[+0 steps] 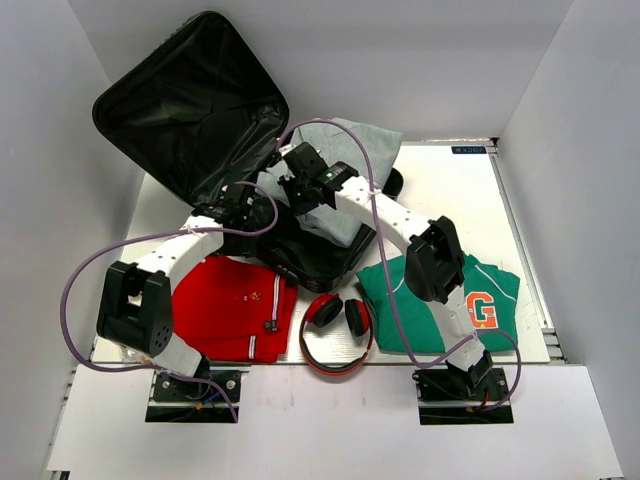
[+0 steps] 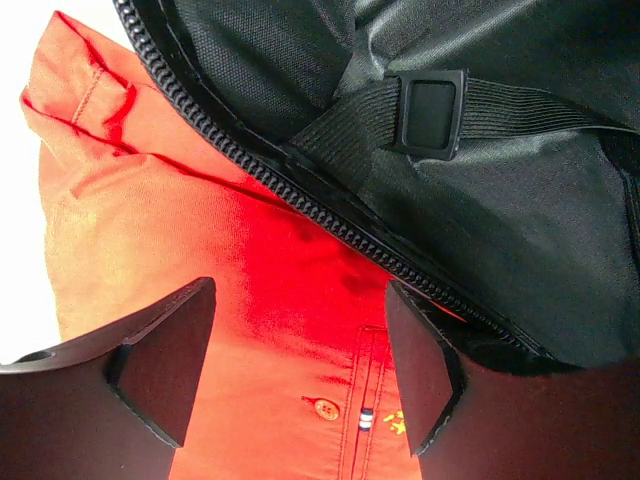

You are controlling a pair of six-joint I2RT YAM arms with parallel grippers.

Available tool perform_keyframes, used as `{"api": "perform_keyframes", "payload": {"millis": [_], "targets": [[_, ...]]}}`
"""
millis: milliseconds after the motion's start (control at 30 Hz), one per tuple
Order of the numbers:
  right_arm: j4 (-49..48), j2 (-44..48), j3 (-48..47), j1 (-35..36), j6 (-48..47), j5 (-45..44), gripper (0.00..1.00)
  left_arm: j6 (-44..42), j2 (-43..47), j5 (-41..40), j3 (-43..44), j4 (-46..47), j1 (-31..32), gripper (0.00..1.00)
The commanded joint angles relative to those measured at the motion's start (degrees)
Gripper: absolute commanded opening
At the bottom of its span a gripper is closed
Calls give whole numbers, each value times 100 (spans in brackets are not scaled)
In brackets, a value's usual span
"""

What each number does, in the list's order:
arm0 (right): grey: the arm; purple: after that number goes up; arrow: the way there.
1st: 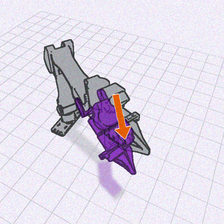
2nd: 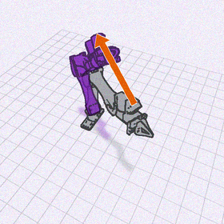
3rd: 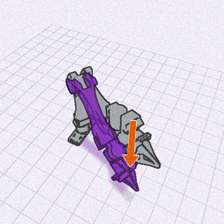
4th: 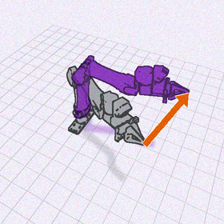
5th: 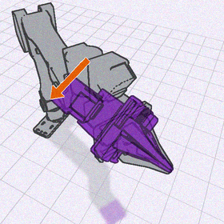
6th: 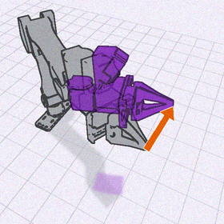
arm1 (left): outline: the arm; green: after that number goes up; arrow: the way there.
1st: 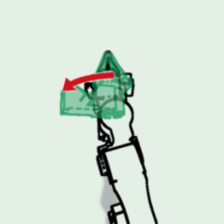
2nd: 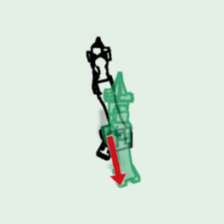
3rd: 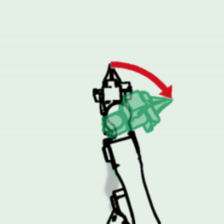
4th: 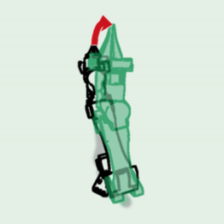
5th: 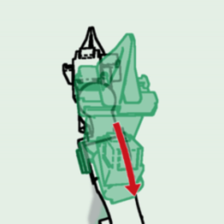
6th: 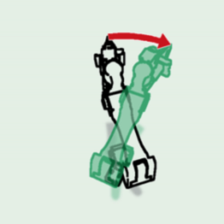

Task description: Pack the luggage

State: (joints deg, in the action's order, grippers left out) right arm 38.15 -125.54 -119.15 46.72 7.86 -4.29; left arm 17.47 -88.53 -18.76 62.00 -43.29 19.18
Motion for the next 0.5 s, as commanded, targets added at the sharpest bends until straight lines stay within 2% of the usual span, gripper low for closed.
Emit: {"api": "perform_keyframes", "payload": {"millis": [0, 133, 300, 467], "targets": [[-273, 135, -248, 496, 1190, 1027, 0, 221, 20, -171, -109, 954, -72, 79], [-194, 21, -451, 584, 1962, 1019, 0, 239, 134, -180, -240, 1103, -107, 79], [-115, -383, -811, 671, 2448, 1098, 0, 195, 231, -154, -381, 1279, -143, 79], [-220, -428, -574, 681, 2704, 1274, 0, 230, 240, -145, -425, 1305, -178, 79]]}}
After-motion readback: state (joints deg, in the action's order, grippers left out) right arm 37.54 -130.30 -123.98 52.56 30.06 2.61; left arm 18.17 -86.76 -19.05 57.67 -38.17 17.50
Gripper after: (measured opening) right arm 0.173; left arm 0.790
